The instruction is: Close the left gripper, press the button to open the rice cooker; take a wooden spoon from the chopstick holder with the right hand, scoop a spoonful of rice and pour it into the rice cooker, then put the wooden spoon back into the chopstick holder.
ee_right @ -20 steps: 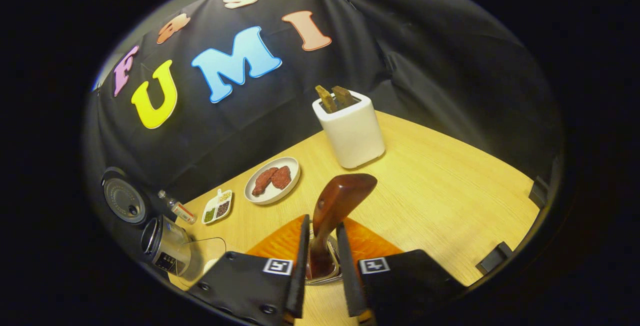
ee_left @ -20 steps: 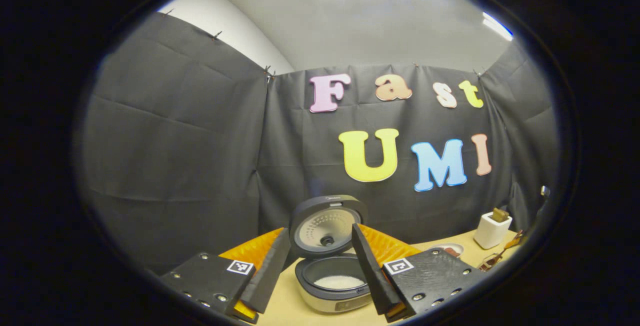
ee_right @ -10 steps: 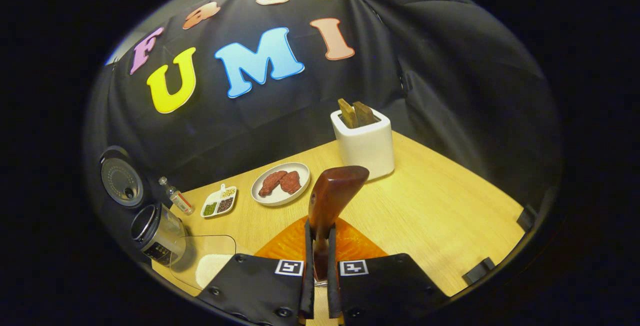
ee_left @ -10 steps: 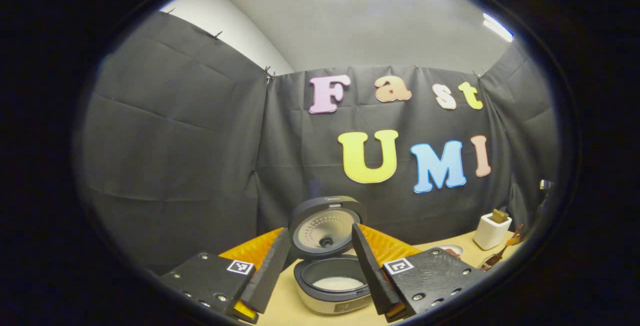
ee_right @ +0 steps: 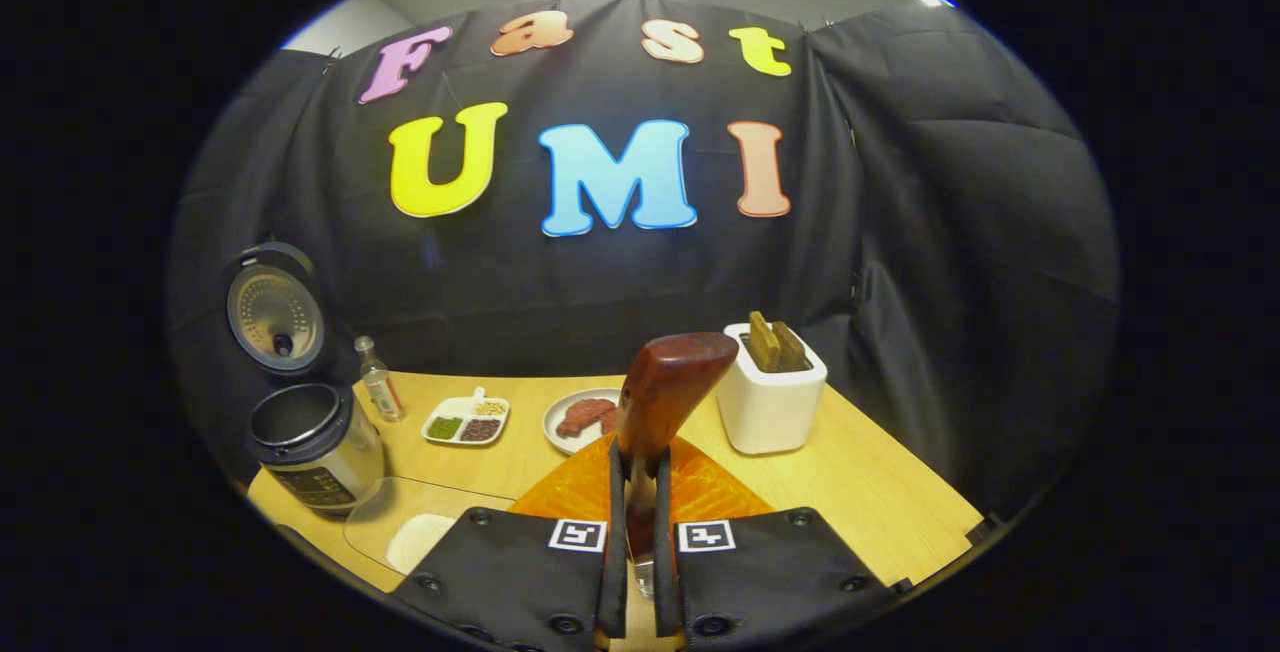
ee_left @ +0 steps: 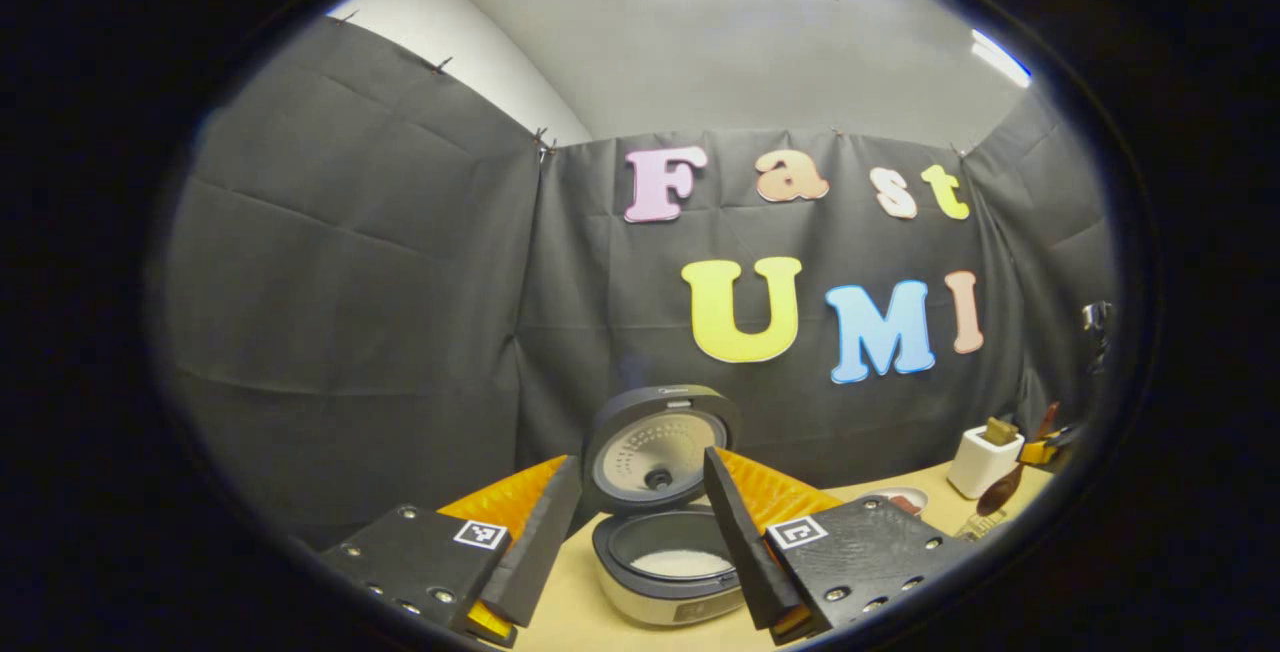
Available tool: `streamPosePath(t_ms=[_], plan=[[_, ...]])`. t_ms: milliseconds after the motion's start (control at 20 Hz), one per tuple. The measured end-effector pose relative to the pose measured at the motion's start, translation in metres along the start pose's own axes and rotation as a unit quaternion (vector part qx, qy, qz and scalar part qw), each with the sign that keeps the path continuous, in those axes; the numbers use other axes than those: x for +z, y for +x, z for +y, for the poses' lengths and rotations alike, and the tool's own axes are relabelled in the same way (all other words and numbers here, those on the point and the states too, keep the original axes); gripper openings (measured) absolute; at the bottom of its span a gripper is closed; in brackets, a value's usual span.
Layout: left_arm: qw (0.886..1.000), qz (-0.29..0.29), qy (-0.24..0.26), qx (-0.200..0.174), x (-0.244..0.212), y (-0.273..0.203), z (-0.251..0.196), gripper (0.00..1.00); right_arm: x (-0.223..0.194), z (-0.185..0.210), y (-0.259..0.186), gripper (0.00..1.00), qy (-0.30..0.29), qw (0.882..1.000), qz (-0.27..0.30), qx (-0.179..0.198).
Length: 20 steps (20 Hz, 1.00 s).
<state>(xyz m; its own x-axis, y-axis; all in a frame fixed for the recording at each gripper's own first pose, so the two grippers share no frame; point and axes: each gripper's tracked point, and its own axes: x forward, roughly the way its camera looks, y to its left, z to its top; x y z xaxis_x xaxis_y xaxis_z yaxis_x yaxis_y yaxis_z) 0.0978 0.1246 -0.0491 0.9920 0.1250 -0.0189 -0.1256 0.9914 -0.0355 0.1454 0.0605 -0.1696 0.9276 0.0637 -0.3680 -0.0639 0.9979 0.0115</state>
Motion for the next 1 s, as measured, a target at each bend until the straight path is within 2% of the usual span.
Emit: streamPosePath(t_ms=[300, 500, 750, 1000], plan=[[1.000, 0.008, -0.002, 0.019, -0.013, -0.001, 0.028, 0.77, 0.002, 0.067, -0.001, 0.12, -0.014, 0.998, -0.007, 0.062], [0.999, 0.016, 0.002, 0.030, -0.021, 0.002, 0.042, 0.77, -0.018, 0.106, 0.003, 0.12, -0.037, 0.995, 0.006, 0.098], [0.999, 0.027, 0.004, 0.043, -0.033, 0.007, 0.059, 0.77, -0.056, 0.134, 0.015, 0.12, -0.068, 0.990, 0.034, 0.117], [0.998, 0.034, 0.007, 0.052, -0.042, 0.013, 0.073, 0.79, -0.084, 0.143, 0.030, 0.12, -0.103, 0.986, 0.054, 0.116]])
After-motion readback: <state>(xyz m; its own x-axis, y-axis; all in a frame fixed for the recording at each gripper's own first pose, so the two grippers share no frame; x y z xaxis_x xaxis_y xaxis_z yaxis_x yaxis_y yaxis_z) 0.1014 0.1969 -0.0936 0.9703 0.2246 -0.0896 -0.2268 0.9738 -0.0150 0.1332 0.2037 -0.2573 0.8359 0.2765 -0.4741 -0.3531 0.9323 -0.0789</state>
